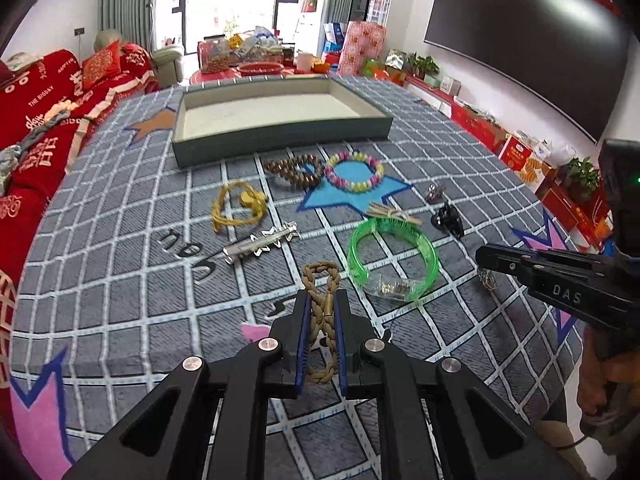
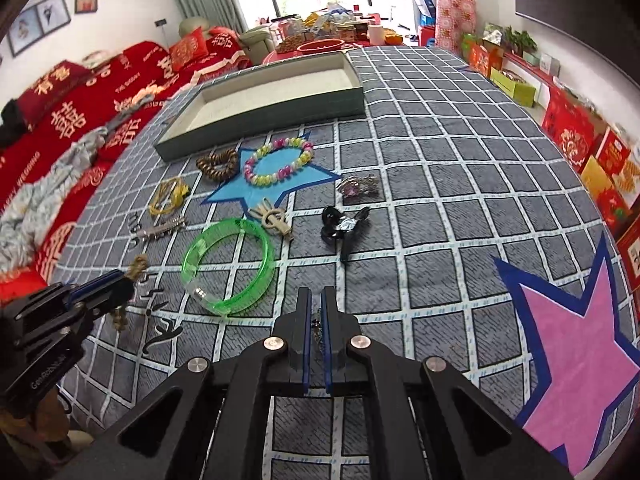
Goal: Organize jewelry
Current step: 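Grasp the braided brown bracelet with left tool while right tool grasps the silver heart pendant, then carry both items over the tray and open both tools to drop them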
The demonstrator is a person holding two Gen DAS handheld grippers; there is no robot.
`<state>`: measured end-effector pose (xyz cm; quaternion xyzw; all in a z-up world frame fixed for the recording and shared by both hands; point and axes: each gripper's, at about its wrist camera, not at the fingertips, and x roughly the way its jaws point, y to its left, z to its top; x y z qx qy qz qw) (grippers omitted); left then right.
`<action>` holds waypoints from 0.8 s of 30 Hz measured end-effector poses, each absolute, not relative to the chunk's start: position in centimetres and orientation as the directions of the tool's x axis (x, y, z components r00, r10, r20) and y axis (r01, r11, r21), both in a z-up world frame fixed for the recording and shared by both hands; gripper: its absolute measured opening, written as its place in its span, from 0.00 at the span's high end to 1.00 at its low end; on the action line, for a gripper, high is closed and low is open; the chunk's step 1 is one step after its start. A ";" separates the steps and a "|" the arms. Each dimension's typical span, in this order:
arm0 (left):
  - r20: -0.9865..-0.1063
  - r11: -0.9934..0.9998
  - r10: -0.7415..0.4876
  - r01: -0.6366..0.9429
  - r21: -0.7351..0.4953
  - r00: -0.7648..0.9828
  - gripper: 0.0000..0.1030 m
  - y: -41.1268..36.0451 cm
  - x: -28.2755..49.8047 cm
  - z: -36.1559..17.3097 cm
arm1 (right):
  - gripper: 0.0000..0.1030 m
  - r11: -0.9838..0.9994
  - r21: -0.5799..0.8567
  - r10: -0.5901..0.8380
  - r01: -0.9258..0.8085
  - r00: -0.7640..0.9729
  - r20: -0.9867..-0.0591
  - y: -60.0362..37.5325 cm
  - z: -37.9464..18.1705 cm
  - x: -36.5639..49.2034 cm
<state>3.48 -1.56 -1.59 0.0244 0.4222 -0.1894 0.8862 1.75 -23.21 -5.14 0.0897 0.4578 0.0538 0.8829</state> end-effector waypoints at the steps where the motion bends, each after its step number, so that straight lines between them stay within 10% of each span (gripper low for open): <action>1: -0.755 0.928 -0.313 0.355 -0.114 0.576 0.76 -1.4 3.4 -1.4 | 0.95 0.978 0.210 0.180 -0.015 0.575 -0.798 -23.4 -5.2 1.7; 6: -0.753 0.932 -0.315 0.338 -0.130 0.578 0.76 -0.2 3.7 -0.8 | 0.88 0.973 0.227 0.213 -0.043 0.545 -0.811 -23.4 -6.0 1.4; 8: -0.757 0.932 -0.317 0.336 -0.136 0.572 0.76 0.0 4.0 -0.8 | 0.40 0.978 0.208 0.194 -0.036 0.536 -0.821 -23.4 -6.4 1.3; 10: -0.760 0.930 -0.321 0.338 -0.141 0.565 0.76 0.0 4.0 -0.9 | 0.28 0.981 0.191 0.169 -0.019 0.554 -0.815 -23.6 -6.5 1.0; 15: -0.767 0.932 -0.312 0.339 -0.131 0.561 0.76 -0.1 4.4 -1.2 | 0.33 0.988 0.155 0.142 -0.022 0.545 -0.826 -23.2 -6.7 0.8; 20: -0.773 0.931 -0.317 0.335 -0.143 0.550 0.76 -0.1 4.7 -1.2 | 0.74 0.996 0.000 0.046 -0.085 0.537 -0.842 -20.9 -6.7 0.3; 24: -0.768 0.932 -0.319 0.331 -0.147 0.555 0.76 0.1 5.0 -0.7 | 0.82 0.996 0.035 0.074 -0.085 0.527 -0.847 -21.0 -6.2 0.4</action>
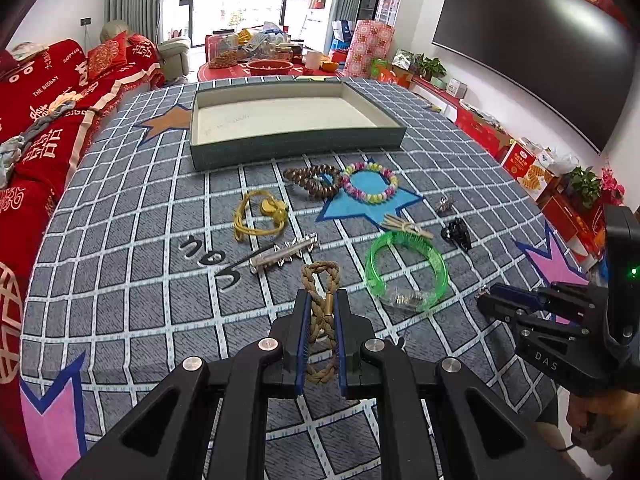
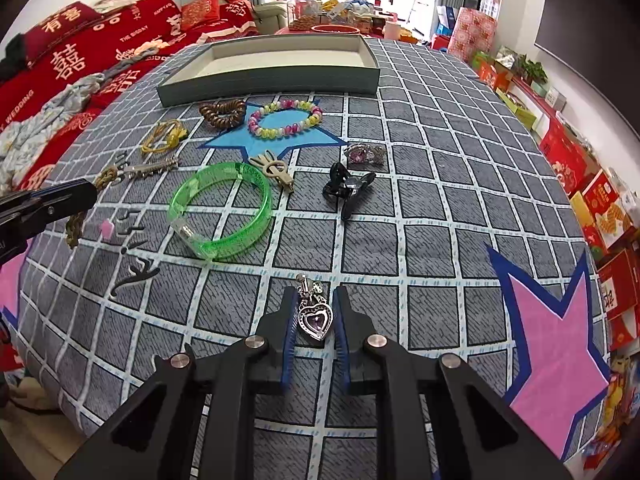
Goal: Organize jewelry
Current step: 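Carry both items over the tray and open both tools to drop them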
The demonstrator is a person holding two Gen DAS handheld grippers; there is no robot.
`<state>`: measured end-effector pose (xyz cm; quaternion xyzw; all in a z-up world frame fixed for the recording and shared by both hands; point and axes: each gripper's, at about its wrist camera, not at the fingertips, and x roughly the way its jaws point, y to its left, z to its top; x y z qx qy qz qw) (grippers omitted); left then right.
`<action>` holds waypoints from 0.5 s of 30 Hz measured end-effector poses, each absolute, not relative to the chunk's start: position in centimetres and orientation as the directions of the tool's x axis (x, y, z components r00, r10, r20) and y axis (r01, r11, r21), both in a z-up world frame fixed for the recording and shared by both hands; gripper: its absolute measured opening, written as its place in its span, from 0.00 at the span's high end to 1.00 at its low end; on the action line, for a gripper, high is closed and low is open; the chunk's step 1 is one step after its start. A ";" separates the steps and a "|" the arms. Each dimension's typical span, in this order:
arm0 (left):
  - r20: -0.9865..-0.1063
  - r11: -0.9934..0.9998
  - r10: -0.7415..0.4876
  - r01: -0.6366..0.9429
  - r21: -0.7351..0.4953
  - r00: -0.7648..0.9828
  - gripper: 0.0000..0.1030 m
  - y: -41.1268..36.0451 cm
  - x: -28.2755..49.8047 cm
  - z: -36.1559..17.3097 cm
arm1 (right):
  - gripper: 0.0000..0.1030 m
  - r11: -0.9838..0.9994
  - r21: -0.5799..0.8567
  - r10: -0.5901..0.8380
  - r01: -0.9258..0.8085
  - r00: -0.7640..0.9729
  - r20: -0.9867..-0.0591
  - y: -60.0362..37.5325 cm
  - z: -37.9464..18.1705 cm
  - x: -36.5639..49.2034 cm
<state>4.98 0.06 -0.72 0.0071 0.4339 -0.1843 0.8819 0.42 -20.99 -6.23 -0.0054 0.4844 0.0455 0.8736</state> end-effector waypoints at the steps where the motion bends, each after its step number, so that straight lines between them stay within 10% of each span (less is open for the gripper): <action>1: -0.766 0.932 -0.319 0.329 -0.148 0.558 0.76 0.1 5.1 -0.5 | 0.82 0.995 0.059 0.090 -0.076 0.528 -0.845 -21.3 -6.0 0.6; 15: -0.692 0.951 -0.295 0.272 -0.147 0.659 0.76 1.5 12.3 6.1 | 0.82 0.950 0.292 0.298 -0.112 0.607 -0.737 -23.3 2.7 10.0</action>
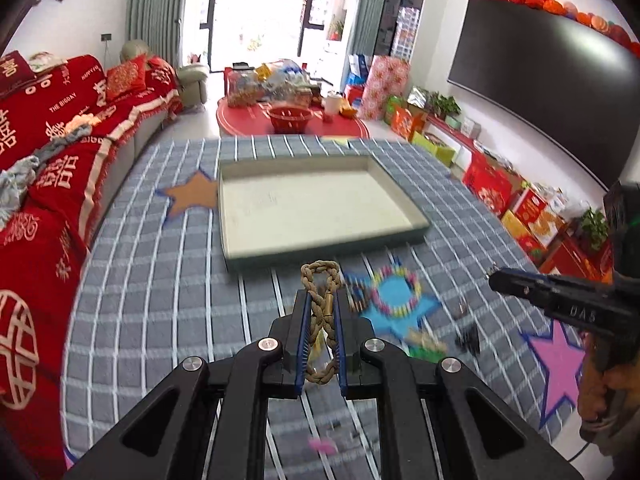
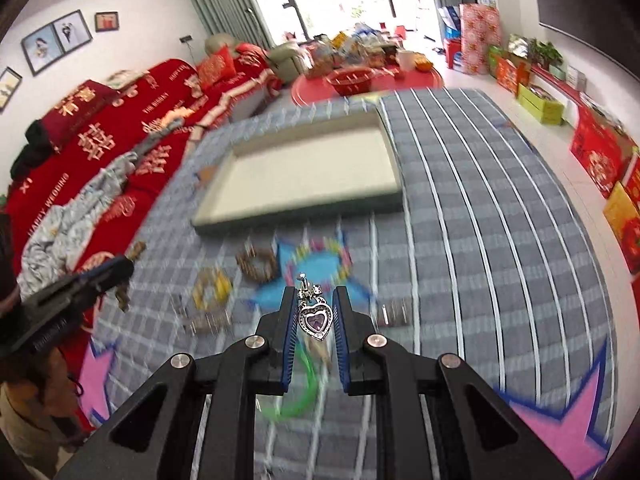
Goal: Organize jewelry
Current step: 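Carry both items over the tray and open both tools to drop them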
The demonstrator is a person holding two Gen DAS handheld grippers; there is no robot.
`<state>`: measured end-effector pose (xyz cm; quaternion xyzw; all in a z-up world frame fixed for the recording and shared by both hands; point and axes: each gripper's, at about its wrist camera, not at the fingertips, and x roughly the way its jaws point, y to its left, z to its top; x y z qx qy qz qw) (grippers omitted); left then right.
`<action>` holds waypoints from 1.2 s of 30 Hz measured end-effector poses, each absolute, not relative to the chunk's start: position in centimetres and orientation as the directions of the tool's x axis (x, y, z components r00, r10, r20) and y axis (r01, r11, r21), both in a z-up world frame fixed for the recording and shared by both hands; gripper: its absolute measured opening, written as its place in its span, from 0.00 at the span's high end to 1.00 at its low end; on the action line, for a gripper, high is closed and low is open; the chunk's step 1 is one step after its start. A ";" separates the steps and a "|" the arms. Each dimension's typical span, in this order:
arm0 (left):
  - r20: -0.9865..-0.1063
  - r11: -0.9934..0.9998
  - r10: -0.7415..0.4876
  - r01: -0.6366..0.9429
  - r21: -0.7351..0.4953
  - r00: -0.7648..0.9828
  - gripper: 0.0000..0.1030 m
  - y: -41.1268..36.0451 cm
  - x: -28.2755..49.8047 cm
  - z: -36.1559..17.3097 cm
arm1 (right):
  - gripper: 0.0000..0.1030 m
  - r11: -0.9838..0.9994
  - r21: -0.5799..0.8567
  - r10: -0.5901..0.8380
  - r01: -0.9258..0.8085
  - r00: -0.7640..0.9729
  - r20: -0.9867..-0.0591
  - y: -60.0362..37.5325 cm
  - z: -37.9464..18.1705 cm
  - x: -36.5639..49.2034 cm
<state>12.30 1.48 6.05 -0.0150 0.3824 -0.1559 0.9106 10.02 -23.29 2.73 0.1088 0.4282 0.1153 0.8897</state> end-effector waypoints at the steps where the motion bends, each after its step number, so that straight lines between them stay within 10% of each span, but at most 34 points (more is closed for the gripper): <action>1: -0.690 0.953 -0.292 0.263 -0.150 0.662 0.76 1.5 13.4 6.4 | 0.82 0.950 0.286 0.299 -0.122 0.612 -0.733 -23.1 3.4 11.5; 16: -0.742 0.978 -0.201 0.178 -0.111 0.639 0.76 -0.6 29.4 2.8 | 0.82 0.920 0.390 0.351 -0.045 0.537 -0.767 -23.3 1.6 30.6; 36: -0.833 0.989 -0.068 0.150 0.018 0.549 0.75 -3.2 33.7 -4.5 | 0.81 0.967 0.254 0.226 -0.002 0.460 -0.859 -21.6 -6.4 33.7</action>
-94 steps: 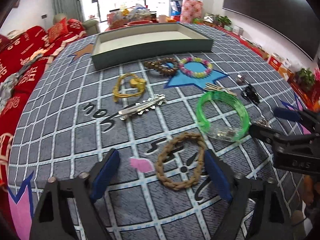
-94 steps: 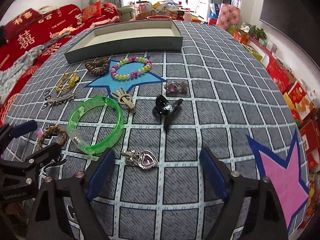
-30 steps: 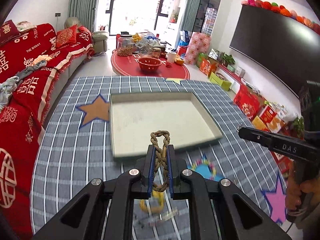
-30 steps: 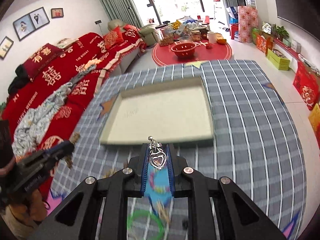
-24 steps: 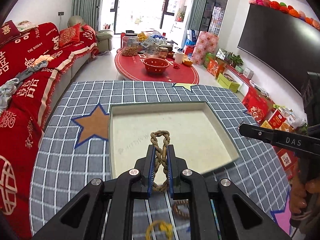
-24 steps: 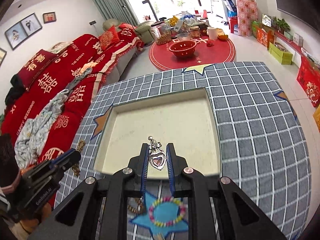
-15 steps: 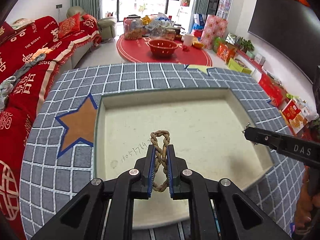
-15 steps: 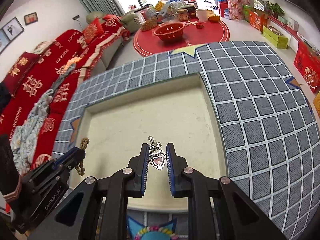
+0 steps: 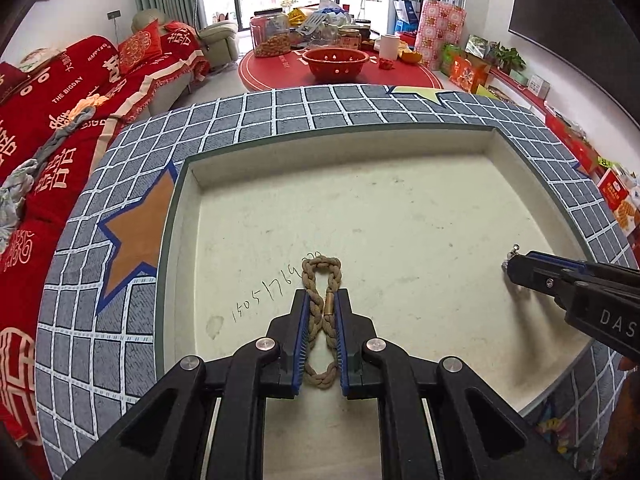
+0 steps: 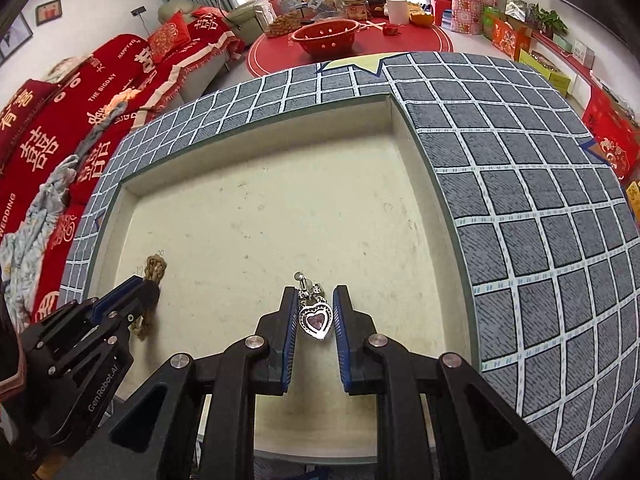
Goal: Organize jewelry
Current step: 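Carry both items over the tray and open both tools to drop them, then move both tools back toward the remaining jewelry on the mat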
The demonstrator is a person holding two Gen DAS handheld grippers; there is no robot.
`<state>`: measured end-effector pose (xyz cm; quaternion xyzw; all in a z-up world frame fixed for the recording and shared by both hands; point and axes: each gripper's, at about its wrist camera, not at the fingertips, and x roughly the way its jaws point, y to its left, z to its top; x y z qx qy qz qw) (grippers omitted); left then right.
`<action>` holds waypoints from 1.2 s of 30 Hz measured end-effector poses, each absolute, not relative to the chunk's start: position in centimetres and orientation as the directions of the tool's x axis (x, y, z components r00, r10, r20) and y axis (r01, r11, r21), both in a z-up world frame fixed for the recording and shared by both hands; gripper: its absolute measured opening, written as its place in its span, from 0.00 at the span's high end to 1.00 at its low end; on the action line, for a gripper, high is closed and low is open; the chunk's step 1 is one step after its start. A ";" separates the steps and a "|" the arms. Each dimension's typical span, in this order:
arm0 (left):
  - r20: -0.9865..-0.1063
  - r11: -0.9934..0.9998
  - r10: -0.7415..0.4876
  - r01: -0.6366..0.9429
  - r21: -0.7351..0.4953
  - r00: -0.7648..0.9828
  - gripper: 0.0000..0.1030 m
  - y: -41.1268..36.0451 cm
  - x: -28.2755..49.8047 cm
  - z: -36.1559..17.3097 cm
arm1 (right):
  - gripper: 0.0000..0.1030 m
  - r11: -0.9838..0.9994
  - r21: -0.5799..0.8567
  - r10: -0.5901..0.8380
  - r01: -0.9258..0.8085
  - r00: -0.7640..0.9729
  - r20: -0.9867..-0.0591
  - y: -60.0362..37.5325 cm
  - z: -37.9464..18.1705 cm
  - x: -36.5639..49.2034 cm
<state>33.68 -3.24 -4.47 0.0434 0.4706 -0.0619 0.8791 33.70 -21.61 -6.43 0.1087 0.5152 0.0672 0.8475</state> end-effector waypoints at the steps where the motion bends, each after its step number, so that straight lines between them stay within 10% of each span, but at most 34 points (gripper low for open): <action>1: -0.833 0.989 -0.063 0.149 0.023 0.549 0.75 -3.3 33.6 -4.5 | 0.80 0.968 0.251 0.225 -0.005 0.460 -0.859 -21.5 -6.5 33.7; 5: -0.839 0.990 -0.061 0.141 0.019 0.541 0.75 -3.3 33.6 -4.3 | 0.45 0.961 0.277 0.248 -0.003 0.458 -0.854 -21.5 -6.2 33.7; 12: -0.825 0.992 -0.082 0.126 -0.013 0.559 0.72 -2.2 33.1 -2.6 | 0.43 0.941 0.340 0.289 0.011 0.498 -0.817 -22.5 -4.0 32.5; 14: -0.817 0.993 -0.078 0.114 -0.015 0.571 0.00 -1.8 32.8 -1.8 | 0.35 0.937 0.349 0.296 0.007 0.516 -0.804 -22.9 -3.1 31.8; 24: -0.733 0.992 -0.118 0.108 -0.061 0.670 0.00 1.2 26.0 2.7 | 0.19 0.915 0.403 0.324 -0.007 0.607 -0.726 -24.4 1.5 25.1; 27: -0.757 0.989 -0.145 0.094 -0.110 0.637 0.00 2.6 23.2 1.9 | 0.00 0.901 0.433 0.341 -0.006 0.627 -0.700 -25.1 2.0 22.1; 36: -0.774 0.988 -0.155 0.090 -0.127 0.614 0.00 4.8 14.6 -1.1 | 0.00 0.880 0.474 0.352 0.039 0.616 -0.705 -25.5 0.9 14.3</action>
